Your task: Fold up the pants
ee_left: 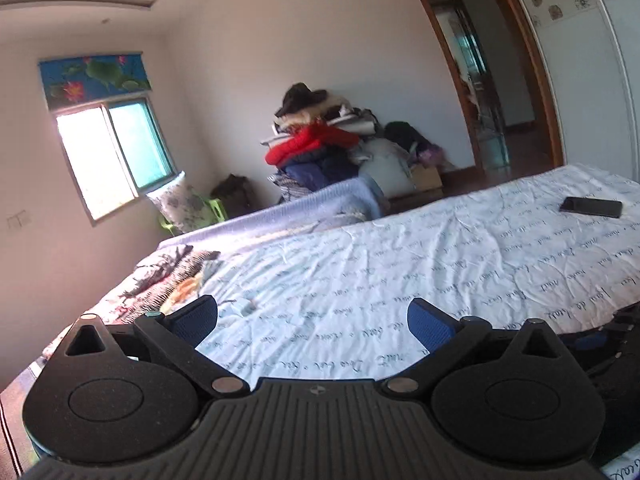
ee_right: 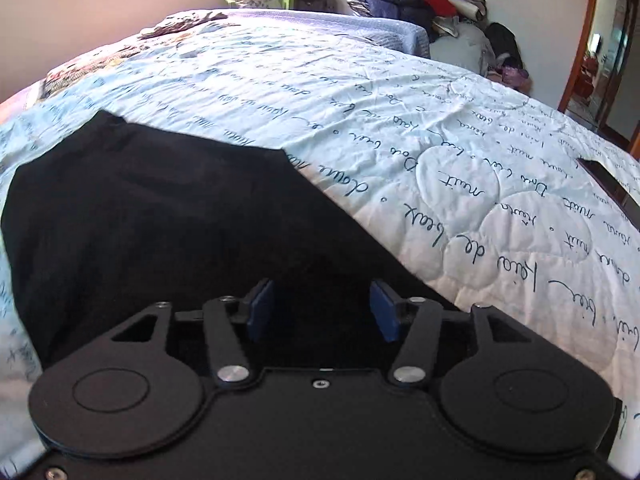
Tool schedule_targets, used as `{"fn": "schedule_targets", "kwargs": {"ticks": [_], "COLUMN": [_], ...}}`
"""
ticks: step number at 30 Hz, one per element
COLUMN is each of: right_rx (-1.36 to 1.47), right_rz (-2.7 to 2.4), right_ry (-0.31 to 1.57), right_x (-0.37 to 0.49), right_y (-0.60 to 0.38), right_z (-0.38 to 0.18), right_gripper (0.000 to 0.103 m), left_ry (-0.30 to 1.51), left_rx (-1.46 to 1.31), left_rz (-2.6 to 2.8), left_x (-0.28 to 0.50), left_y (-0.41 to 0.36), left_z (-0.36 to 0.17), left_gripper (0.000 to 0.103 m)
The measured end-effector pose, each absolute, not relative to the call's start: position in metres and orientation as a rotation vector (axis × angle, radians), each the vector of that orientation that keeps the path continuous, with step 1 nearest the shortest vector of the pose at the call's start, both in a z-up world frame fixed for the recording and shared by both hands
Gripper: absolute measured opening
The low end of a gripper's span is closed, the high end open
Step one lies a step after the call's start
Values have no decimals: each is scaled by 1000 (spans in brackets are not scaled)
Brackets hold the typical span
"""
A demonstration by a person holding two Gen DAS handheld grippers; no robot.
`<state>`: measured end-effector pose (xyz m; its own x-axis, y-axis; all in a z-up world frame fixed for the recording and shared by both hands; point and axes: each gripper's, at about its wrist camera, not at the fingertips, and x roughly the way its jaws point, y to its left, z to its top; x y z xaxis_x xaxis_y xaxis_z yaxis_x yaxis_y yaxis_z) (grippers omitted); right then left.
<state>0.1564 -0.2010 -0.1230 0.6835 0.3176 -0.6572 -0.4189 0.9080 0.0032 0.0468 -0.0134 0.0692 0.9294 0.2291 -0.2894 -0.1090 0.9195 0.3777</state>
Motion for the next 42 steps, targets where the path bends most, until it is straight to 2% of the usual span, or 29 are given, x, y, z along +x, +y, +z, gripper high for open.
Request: {"fn": "schedule_targets", "kwargs": {"ticks": [2, 7, 8, 11, 14, 15, 17, 21, 42], "right_rx": [-140, -206, -231, -301, -237, -224, -198, -194, -142], "right_rz": [405, 383, 375, 351, 315, 303, 296, 283, 159], "right_ry": [672, 657, 662, 694, 699, 685, 662, 680, 642], "right_x": [142, 99, 92, 83, 83, 80, 74, 73, 55], "right_y": [-203, -200, -199, -192, -196, -197, -194, -187, -168], "right_z": [-115, -110, -112, -127, -126, -122, -120, -134, -118], "right_gripper": [54, 54, 54, 57, 58, 58, 60, 63, 65], "left_ry": [368, 698, 728, 748, 744, 727, 700, 746, 802], "left_rx": [316, 267, 276, 360, 433, 446, 450, 374, 218], "left_rz": [122, -191, -167, -82, -37, -28, -10, 9, -16], "left_x": [52, 100, 106, 115, 118, 114, 111, 121, 123], "left_y": [-16, -53, -60, -75, -79, -78, -76, -67, -38], "left_z": [61, -22, -40, -82, -107, -109, -106, -105, -98], "left_gripper": [103, 102, 97, 97, 98, 101, 103, 103, 102]}}
